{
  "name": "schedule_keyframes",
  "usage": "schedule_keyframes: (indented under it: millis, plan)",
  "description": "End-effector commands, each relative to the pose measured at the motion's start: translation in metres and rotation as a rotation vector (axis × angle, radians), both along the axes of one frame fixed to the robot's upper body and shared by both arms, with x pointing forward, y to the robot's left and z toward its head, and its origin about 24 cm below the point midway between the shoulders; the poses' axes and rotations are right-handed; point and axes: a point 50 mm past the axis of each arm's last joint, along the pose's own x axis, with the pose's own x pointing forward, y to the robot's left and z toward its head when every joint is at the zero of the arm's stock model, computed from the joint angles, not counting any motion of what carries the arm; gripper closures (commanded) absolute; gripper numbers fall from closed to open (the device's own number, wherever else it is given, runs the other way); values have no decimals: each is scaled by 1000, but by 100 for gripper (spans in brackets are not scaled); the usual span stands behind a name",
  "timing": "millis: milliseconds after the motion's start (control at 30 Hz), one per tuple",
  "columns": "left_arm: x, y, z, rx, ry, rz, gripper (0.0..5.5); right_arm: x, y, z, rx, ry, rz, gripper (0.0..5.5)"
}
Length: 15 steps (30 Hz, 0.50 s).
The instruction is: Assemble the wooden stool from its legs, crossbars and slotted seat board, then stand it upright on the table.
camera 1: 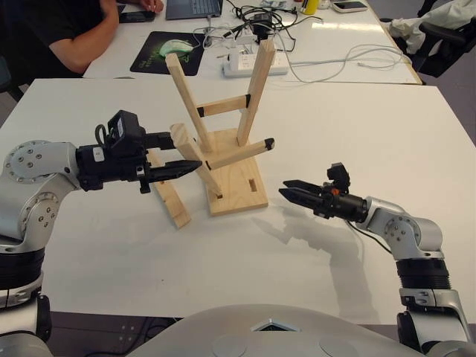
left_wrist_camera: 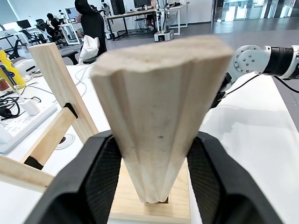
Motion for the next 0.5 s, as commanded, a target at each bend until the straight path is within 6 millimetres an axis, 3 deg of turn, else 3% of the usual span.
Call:
schedule_keyframes:
  millis: [33,333,500]
  plan:
    - [-8,2,-24,66,148,-21,342,-1,1,2,-19,-18,6,185]
    - [-9,3,-37,199,144,-76,342,-2,4,5,-30,-25,20,185]
    - [-10,-22,-36,193,124,-134,342,0,6,4,-62,-34,19,185]
